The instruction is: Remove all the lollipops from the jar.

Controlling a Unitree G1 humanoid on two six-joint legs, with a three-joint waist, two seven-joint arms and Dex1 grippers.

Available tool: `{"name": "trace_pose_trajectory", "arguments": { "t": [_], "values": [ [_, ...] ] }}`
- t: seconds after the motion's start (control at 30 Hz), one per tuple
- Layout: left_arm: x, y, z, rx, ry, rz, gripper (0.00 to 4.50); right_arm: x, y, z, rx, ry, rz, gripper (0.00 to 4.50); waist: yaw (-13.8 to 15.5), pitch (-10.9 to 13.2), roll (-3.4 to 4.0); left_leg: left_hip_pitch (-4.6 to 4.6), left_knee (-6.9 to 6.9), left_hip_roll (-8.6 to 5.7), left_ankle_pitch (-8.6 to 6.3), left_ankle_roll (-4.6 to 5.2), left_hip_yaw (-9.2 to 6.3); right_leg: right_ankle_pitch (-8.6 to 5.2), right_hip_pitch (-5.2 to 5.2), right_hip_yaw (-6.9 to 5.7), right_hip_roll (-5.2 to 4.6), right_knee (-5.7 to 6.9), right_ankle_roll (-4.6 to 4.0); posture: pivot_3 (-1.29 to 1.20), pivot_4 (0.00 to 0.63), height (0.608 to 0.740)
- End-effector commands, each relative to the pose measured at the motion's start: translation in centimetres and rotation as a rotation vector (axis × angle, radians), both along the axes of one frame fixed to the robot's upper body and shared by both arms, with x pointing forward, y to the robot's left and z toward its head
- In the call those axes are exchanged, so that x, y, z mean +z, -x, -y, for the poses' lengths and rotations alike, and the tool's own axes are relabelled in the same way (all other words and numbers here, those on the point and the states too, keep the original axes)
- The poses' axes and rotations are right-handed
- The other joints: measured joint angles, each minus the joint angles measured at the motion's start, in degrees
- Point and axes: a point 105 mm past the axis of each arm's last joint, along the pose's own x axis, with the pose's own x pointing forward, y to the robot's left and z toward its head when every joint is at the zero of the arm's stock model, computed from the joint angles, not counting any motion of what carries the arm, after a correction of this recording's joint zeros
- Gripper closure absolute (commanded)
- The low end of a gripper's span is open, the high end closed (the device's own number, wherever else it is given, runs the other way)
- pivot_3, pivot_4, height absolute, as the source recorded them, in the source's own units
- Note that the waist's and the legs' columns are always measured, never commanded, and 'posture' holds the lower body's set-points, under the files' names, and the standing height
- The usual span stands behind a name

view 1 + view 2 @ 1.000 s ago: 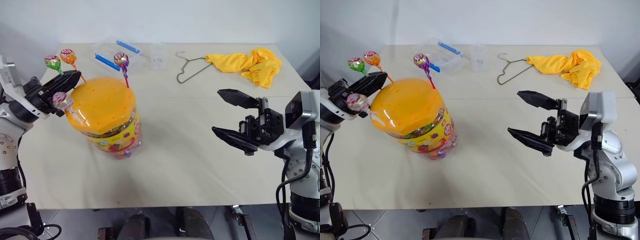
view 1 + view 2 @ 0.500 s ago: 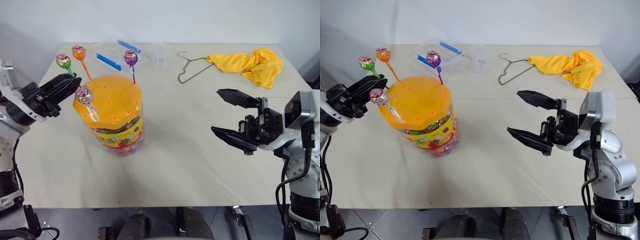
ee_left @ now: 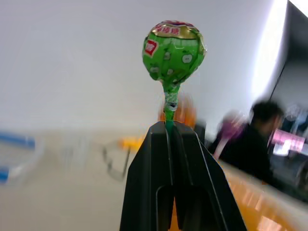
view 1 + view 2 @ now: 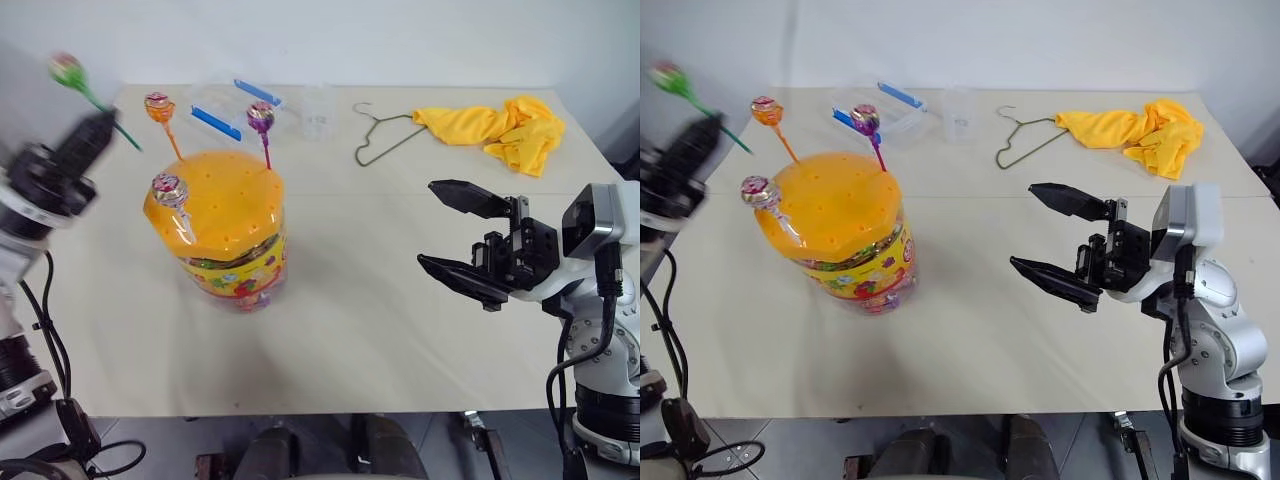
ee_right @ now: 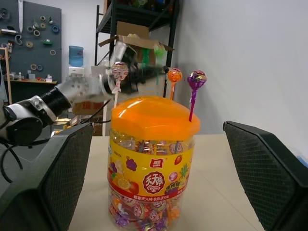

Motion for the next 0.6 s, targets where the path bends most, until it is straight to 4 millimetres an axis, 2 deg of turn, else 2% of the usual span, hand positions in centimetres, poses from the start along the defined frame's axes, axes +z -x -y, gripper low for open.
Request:
{"name": "trace_pose_trajectory", "arguments": {
  "t": [0.03, 0.1, 0.13, 0.2, 0.3, 0.4, 0.47, 0.53, 0.6],
  "values": [
    [-1.3, 1.0, -5.8, 0.234, 0.061, -0.118, 4.48, 0.7, 0.6, -0.2, 0.021, -0.01, 0.05, 0.0, -0.26, -0.01, 0.01, 0.03, -0.03, 0.0, 0.0, -0.01, 0.02, 0.0, -0.02, 0.03, 0.02, 0.0, 0.0, 0.0, 0.15, 0.74],
    [-5.9, 1.3, -9.6, 0.447, -0.052, -0.348, 4.48, 0.7, 0.7, -0.4, 0.039, -0.001, 0.055, 0.0, -0.86, -0.01, 0.07, 0.21, -0.22, -0.04, -0.01, -0.02, 0.05, -0.01, -0.04, 0.06, 0.11, 0.01, -0.01, 0.0, 0.15, 0.74],
    [-7.5, 1.6, -10.8, 0.518, -0.109, -0.431, 4.48, 0.6, 0.8, -0.5, 0.048, 0.005, 0.056, 0.0, -1.12, -0.01, 0.12, 0.34, -0.4, -0.09, 0.0, -0.02, 0.09, -0.01, -0.04, 0.04, 0.16, 0.0, -0.02, 0.0, 0.15, 0.74],
    [-10.0, 3.0, -12.2, 0.59, -0.226, -0.548, 4.48, 0.2, 1.0, -0.7, 0.07, 0.045, 0.065, 0.0, -1.21, 0.02, 0.1, 0.34, -0.45, -0.09, 0.0, -0.02, 0.11, -0.02, -0.07, -0.03, 0.18, -0.02, -0.03, 0.0, 0.15, 0.74],
    [-14.7, 5.7, -14.2, 0.705, -0.381, -0.819, 4.48, -0.3, 1.3, -1.2, 0.123, 0.087, 0.068, 0.0, -1.21, -0.01, -0.21, 0.23, -0.44, -0.05, -0.01, -0.01, 0.01, -0.02, -0.06, 0.19, 0.12, -0.16, -0.04, 0.0, 0.15, 0.74],
    [-18.5, 7.8, -14.4, 0.709, -0.445, -1.002, 4.48, -0.2, 1.3, -1.6, 0.162, 0.095, 0.07, 0.0, -0.43, 0.01, -0.16, 0.22, -0.45, -0.12, -0.06, 0.05, -0.1, -0.03, 0.0, 0.27, -0.01, -0.25, -0.05, 0.0, 0.15, 0.74],
    [-19.9, 8.5, -14.6, 0.723, -0.485, -1.061, 4.48, -0.3, 1.2, -1.7, 0.175, 0.104, 0.068, 0.0, 0.22, 0.01, -0.16, 0.22, -0.46, -0.12, -0.08, 0.06, -0.1, -0.03, 0.0, 0.31, -0.04, -0.3, -0.05, 0.0, 0.15, 0.74],
    [-20.3, 8.7, -14.5, 0.725, -0.502, -1.071, 4.48, 0.0, 1.0, -1.7, 0.189, 0.084, 0.049, 0.0, 0.51, 0.01, -0.16, 0.2, -0.46, -0.11, -0.08, 0.06, -0.18, -0.04, 0.0, 0.29, -0.05, -0.3, -0.07, 0.0, 0.15, 0.74],
    [-20.2, 8.5, -13.7, 0.698, -0.537, -1.037, 4.0, 0.3, 1.0, -1.9, 0.218, 0.084, 0.035, 0.0, 0.51, 0.01, -0.16, 0.19, -0.46, -0.11, -0.08, 0.06, -0.17, -0.04, 0.0, 0.3, -0.06, -0.29, -0.08, 0.0, 0.15, 0.74]
  ]
}}
